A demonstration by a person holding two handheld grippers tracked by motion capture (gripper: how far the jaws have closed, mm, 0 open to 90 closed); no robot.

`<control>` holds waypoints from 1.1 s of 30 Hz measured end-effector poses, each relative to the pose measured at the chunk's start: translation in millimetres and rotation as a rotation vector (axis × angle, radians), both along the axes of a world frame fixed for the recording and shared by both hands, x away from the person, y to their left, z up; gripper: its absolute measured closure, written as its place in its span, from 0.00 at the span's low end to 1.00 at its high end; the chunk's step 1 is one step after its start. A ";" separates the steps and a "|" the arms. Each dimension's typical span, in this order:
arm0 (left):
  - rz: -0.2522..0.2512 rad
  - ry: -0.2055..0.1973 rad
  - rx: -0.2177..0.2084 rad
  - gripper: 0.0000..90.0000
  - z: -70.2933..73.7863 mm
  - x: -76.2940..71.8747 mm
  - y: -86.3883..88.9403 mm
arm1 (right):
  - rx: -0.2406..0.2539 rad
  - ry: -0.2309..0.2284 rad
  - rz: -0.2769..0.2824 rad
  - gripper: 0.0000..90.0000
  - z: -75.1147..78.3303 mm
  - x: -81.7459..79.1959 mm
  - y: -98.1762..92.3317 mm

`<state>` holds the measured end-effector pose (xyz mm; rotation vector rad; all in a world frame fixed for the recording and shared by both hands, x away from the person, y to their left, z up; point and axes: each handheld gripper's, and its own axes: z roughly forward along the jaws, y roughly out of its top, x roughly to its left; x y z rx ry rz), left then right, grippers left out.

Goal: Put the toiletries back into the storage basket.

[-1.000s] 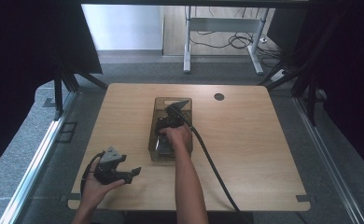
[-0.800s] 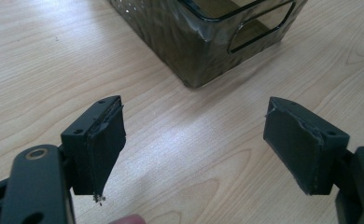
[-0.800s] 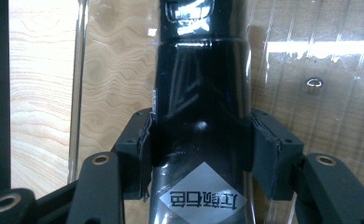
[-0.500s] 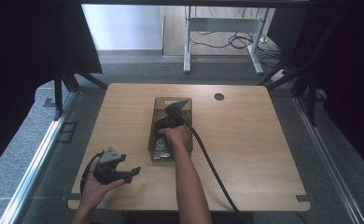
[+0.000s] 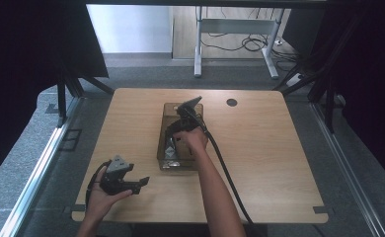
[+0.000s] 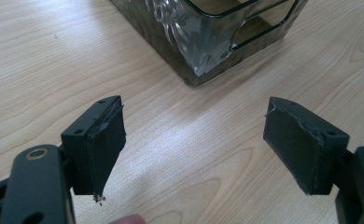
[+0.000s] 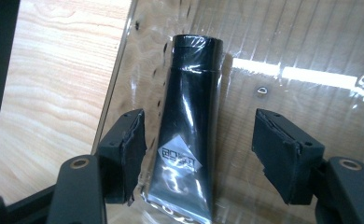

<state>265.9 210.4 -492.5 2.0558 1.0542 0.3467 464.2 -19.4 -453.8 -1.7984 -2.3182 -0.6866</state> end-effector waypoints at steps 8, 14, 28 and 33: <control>0.013 0.002 0.007 0.23 -0.9 -0.5 0.2 | 0.025 -0.081 0.115 0.40 13.5 -12.2 -18.4; 0.019 0.003 0.013 0.23 -1.7 -1.7 0.4 | 0.038 -0.167 0.174 0.41 23.0 -22.8 -40.8; 0.037 0.002 0.027 0.24 -6.4 -6.2 -0.5 | 0.073 -0.337 0.280 0.44 22.1 -62.8 -104.1; 0.035 0.001 0.044 0.24 -6.2 -6.5 -3.7 | 0.079 -0.387 0.264 0.44 15.3 -77.9 -133.3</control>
